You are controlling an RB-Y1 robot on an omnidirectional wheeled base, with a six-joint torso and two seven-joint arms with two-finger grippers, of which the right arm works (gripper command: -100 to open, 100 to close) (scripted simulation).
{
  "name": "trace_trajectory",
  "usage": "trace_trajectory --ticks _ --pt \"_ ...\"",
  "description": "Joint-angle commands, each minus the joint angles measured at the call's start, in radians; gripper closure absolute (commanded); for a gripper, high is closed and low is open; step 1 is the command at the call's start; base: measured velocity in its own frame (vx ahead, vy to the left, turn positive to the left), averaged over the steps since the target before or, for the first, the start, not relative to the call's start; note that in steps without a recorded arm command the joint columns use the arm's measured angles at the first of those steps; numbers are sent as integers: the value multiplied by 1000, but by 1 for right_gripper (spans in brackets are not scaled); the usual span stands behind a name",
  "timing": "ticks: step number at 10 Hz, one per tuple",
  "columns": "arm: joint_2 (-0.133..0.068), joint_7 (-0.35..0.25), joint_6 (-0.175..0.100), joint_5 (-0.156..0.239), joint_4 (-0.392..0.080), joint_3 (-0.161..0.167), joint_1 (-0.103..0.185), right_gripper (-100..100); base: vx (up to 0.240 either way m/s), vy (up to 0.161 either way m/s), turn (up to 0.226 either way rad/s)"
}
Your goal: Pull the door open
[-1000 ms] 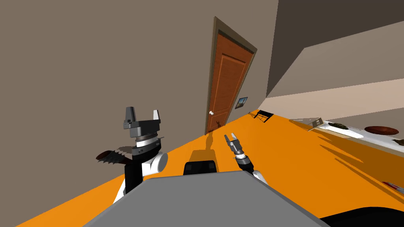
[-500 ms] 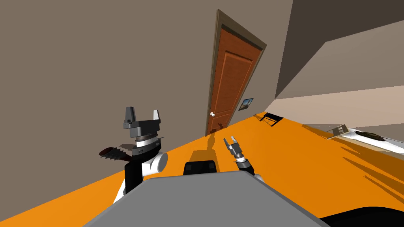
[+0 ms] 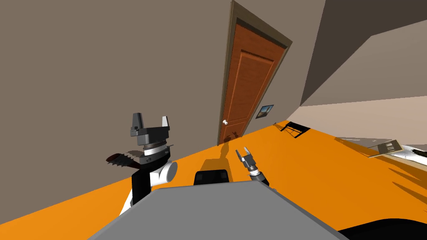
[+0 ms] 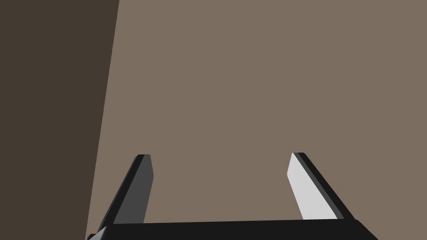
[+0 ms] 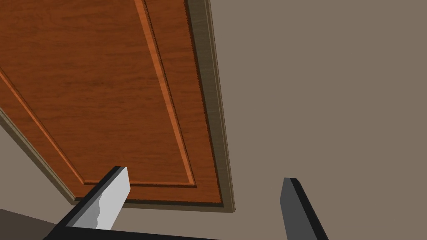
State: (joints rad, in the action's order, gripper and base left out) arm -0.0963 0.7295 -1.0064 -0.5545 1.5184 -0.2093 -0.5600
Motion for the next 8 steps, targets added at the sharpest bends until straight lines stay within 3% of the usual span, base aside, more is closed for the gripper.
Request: trace_trajectory --ticks 1,4,8 --pt "7 29 -20 -22 -35 -8 -2 -100 92 -96 123" --pt "22 82 -56 -64 -102 -25 -7 -100 129 -150 130" --pt "43 137 -92 -108 -171 -43 -12 -100 137 -98 79"
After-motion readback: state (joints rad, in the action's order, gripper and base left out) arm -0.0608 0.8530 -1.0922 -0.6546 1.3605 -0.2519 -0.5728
